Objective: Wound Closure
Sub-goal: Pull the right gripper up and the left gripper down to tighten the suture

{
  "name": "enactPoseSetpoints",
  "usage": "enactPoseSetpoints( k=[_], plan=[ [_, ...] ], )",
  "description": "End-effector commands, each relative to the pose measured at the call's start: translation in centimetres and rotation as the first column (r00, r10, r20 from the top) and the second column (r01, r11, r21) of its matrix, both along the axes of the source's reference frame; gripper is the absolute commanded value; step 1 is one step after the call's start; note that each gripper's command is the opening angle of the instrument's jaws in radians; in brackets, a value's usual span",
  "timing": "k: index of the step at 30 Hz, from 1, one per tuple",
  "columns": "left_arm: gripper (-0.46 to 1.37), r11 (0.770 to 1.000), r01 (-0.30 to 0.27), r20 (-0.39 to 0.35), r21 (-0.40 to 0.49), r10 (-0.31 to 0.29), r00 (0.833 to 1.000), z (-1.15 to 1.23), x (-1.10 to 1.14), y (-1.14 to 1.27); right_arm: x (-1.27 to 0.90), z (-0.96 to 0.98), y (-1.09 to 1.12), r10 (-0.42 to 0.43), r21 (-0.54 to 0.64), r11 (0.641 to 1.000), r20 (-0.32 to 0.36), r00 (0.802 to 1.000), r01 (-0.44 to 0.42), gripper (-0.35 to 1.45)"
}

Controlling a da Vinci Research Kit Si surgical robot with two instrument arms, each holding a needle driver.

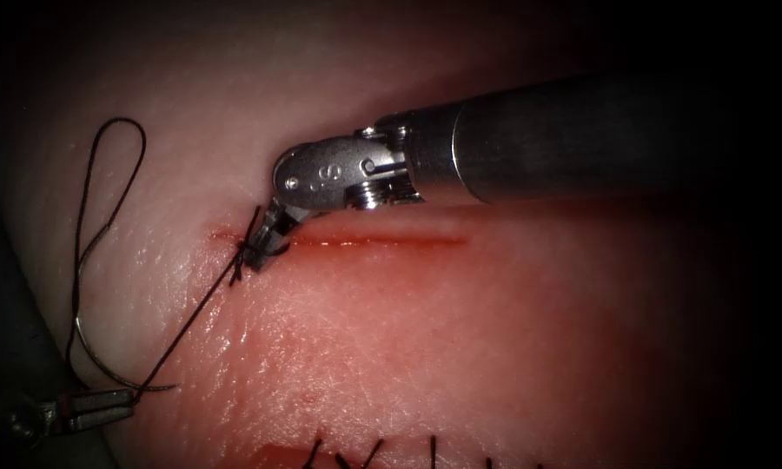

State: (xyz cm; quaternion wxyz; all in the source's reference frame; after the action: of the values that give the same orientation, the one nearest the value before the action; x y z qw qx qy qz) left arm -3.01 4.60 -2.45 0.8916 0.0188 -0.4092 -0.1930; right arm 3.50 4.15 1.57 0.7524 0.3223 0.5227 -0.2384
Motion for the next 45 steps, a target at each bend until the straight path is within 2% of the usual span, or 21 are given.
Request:
enactPoseSetpoints(
  k=[1, 17, 36, 45],
  plan=[
    [-0.35, 1.0, 0.004, -0.003, -0.006, -0.004, 1.0, 0.02, -0.02, -0.03, 0.0, 0.01, 0.01, 0.014, -0.002, 1.0, 0.002, 1.0, -0.014, -0.35],
    [-0.35, 1.0, -0.012, -0.001, -0.012, 0.012, 1.0, 0.11, 0.04, -0.53, -0.06, 0.12, 0.16, 0.065, 0.006, 0.998, 0.033, 0.997, -0.066, -0.35],
    [-0.35, 1.0, -0.018, 0.002, -0.01, 0.018, 1.0, -0.02, 0.15, -0.9, -0.06, 0.2, 0.34, 0.147, 0.019, 0.989, 0.073, 0.986, -0.149, -0.35],
    [-0.35, 1.0, -0.022, 0.0, -0.018, 0.022, 1.0, 0.01, 0.17, -1.12, -0.05, 0.26, 0.41, 0.171, 0.014, 0.985, 0.086, 0.982, -0.172, -0.35]
  ],
)
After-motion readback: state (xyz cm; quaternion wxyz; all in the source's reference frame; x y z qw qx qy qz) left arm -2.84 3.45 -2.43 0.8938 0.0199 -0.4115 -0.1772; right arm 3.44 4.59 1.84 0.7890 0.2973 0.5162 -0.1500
